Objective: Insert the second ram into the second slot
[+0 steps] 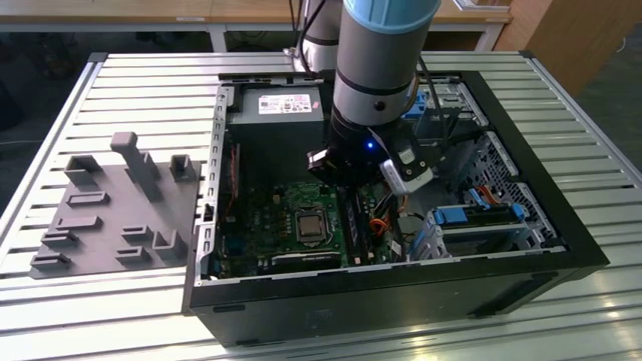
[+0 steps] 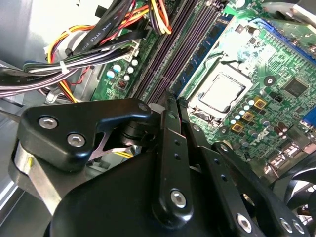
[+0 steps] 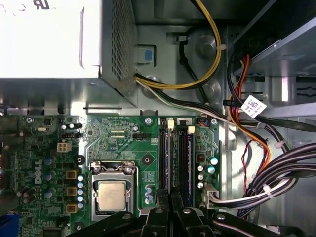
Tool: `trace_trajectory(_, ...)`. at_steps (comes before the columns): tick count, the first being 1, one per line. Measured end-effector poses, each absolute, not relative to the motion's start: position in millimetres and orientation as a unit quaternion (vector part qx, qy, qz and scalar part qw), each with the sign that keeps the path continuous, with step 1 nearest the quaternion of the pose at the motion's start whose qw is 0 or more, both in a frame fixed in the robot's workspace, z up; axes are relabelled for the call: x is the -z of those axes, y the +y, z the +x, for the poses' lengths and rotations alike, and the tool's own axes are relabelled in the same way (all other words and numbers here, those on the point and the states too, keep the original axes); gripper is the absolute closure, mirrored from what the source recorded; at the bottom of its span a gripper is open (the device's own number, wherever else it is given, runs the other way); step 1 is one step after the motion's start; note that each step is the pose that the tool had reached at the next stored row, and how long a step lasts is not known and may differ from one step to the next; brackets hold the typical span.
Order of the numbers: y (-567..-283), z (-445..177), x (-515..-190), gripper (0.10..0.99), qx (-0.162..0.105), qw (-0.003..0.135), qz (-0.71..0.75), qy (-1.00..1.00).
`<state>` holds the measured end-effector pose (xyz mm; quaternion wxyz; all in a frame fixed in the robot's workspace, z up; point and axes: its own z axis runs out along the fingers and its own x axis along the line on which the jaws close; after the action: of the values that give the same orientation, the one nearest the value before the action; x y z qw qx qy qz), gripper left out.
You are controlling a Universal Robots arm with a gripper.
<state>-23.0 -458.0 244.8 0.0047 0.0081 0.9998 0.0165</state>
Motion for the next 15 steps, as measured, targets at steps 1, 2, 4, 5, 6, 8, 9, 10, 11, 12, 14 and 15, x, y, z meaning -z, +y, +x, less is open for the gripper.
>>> trace_trajectory(1,-458.3,-23.0,-244.6,0.953,-0.017,0.005,0.008,1.000)
trace_trajectory(2,-458.7,-23.0,-244.4,0.953,-0.017,0.005,0.008,1.000)
trace_trajectory(4,-458.9,-23.0,-243.5,0.953,-0.017,0.005,0.008,1.000)
trace_trajectory(5,-458.9,-22.9,-242.9,0.953,-0.017,0.005,0.008,1.000)
trace_trajectory(6,-459.0,-22.9,-242.1,0.953,-0.017,0.005,0.008,1.000)
trace_trajectory(8,-459.0,-22.9,-240.7,0.953,-0.017,0.005,0.008,1.000)
trace_trajectory(9,-459.0,-22.9,-240.3,0.953,-0.017,0.005,0.008,1.000)
trace_trajectory(10,-459.0,-22.9,-240.3,0.953,-0.016,0.005,0.008,1.000)
trace_trajectory(11,-459.0,-22.9,-240.3,0.953,-0.016,0.005,0.008,1.000)
trace_trajectory(12,-459.0,-22.9,-240.2,0.953,-0.016,0.005,0.008,1.000)
trace_trajectory(14,-459.0,-22.8,-240.1,0.953,-0.017,0.005,0.008,1.000)
trace_trajectory(15,-459.0,-22.8,-239.9,0.953,-0.017,0.005,0.008,1.000)
